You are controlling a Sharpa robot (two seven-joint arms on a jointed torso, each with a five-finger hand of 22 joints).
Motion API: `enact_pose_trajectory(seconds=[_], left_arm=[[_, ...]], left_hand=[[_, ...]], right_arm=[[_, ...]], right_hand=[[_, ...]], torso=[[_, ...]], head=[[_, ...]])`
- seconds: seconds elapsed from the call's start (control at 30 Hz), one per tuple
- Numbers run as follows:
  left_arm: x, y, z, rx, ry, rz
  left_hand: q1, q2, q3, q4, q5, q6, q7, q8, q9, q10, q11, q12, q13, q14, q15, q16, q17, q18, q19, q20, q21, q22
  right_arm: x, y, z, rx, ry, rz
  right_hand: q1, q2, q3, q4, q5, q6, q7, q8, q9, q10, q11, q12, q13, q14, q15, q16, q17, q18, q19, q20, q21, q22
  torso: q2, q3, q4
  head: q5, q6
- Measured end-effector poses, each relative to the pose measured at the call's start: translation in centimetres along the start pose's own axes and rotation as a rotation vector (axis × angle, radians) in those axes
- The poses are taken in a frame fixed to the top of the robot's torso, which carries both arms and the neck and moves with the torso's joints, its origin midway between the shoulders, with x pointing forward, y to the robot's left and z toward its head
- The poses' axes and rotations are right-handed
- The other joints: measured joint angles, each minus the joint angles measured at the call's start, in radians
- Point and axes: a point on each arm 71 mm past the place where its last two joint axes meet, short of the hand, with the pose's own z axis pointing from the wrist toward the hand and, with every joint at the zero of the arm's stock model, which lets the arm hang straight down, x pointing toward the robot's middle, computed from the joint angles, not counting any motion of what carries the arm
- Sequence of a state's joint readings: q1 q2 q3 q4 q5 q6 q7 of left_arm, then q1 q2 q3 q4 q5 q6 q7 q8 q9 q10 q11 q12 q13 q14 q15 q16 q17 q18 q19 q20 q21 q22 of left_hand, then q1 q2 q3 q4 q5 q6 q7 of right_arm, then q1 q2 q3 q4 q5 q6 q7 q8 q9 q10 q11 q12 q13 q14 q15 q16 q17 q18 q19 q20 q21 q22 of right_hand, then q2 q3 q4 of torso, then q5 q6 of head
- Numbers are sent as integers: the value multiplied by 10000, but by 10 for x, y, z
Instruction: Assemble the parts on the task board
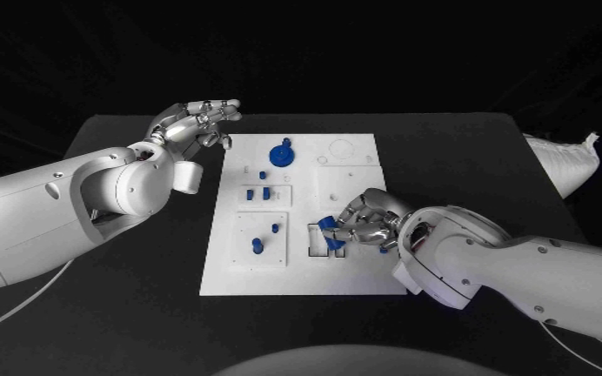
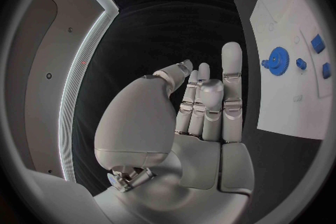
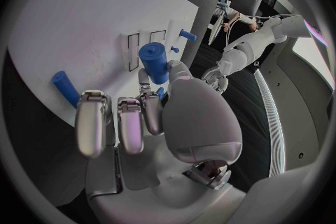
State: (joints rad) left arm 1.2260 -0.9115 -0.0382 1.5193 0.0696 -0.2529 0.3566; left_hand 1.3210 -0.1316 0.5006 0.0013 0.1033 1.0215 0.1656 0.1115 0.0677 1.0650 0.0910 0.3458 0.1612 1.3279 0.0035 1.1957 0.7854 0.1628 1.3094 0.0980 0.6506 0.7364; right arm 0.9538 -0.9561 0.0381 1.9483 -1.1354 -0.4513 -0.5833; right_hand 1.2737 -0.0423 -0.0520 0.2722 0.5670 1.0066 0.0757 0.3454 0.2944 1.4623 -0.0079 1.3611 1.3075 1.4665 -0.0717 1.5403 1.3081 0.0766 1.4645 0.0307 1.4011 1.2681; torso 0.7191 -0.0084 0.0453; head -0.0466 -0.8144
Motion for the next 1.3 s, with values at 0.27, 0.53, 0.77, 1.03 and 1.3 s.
enact_pose_trajectory(seconds=[0.27, 0.53, 0.77, 1.03, 1.3], left_arm=[[0, 0, 0, -4, 6, -2], [0, 0, 0, -7, 12, -3], [0, 0, 0, -10, 17, -5], [1, 0, 0, -20, 23, -7], [1, 0, 0, -32, 27, -8]], left_hand=[[0, 0, 0, 0, 0, 0, 0, 0, 0, 0, 0, 0, -1, 0, 0, 0, 0, 0, 0, 0, 0, 0], [0, 0, 0, 0, 0, 0, 0, 0, 0, 0, 0, 0, -2, 0, 0, 0, 1, 1, 0, 0, 0, 1], [0, 0, 0, 0, 0, 0, 0, 0, 0, 0, 0, 0, -2, 0, 0, 0, 1, 0, 0, 0, 0, 1], [0, 0, 0, 0, 0, 0, 0, 0, 0, 0, 0, 0, -2, 0, 0, 0, 1, 1, 0, 0, 0, 1], [0, 0, 0, 0, 0, 0, 0, 0, 0, 0, 0, 0, -2, 0, 0, 0, 1, 0, 0, 0, 0, 1]], right_arm=[[3, 1, 2, 42, 212, -75], [6, 2, 4, 67, 406, -190], [7, 2, 6, 103, 525, -279], [7, 3, 8, 76, 474, -345], [7, 4, 7, 20, 423, -423]], right_hand=[[-109, 3, 7, 7, -207, 37, 34, -26, 3, 0, 0, 0, 0, 0, 0, -5, -1, 0, 0, 0, 0, -1], [-521, 11, -71, 152, -861, 126, -49, -28, 78, 1, 0, -45, 0, 0, 0, -6, -1, 0, 0, 0, 0, -9], [-1290, 127, -605, 147, -2597, 258, -113, 33, 137, 0, 0, -106, -1, 0, 0, -6, -2, 0, 0, 0, 0, -16], [-2105, 144, -1330, 189, -4391, 208, -62, 26, 203, -40, 39, -546, -1, 0, 0, -6, -3, 0, 0, 0, -69, -129], [-2207, 137, -1382, 188, -4478, 178, -32, 26, 234, -84, 26, -551, -1, 0, 0, -6, -4, 0, 0, 0, -69, -134]], torso=[[0, 9, -2], [5, 11, -2], [6, 10, -2], [6, 7, -2], [4, 13, -12]], head=[[18, -10], [37, -29], [57, -44], [44, -55], [34, -52]])
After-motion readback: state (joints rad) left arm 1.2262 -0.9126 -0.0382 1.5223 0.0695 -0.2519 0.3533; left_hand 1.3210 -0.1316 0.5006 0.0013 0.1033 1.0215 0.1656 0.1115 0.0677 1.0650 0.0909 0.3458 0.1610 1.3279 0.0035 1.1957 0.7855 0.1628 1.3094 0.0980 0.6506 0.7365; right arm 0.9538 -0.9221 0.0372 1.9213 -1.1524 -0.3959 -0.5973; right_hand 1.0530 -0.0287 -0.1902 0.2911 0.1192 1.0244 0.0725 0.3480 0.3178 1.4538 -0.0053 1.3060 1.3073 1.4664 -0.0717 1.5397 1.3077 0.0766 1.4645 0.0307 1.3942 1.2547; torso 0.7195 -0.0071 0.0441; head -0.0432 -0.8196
